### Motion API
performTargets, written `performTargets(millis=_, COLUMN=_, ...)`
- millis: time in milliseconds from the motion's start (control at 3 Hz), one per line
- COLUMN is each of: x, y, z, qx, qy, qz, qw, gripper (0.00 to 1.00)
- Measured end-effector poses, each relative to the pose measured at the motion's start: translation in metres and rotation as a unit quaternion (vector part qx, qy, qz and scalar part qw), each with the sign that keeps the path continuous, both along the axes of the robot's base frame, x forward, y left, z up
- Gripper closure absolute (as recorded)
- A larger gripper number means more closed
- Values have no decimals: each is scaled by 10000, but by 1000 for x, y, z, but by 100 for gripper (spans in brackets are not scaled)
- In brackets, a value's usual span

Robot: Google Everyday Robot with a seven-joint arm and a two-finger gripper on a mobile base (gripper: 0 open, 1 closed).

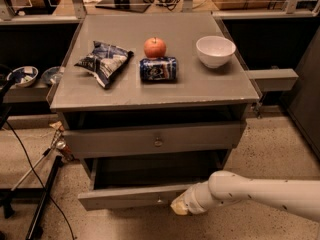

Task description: Close middle drawer

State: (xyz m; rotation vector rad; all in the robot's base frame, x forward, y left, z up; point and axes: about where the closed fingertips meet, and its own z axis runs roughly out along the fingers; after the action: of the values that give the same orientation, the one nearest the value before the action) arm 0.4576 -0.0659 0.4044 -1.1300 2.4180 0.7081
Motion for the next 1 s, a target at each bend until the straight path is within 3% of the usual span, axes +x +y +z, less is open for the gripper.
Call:
performTargets(millis=667, x=17, y=0, z=2, qx=10, qy=-187, qz=-174, qw=9997, gripper=97)
performTargets(millis=1000, x=17, y=0, z=2, qx=11, qy=-186, qz=-174, qw=9997, gripper=74)
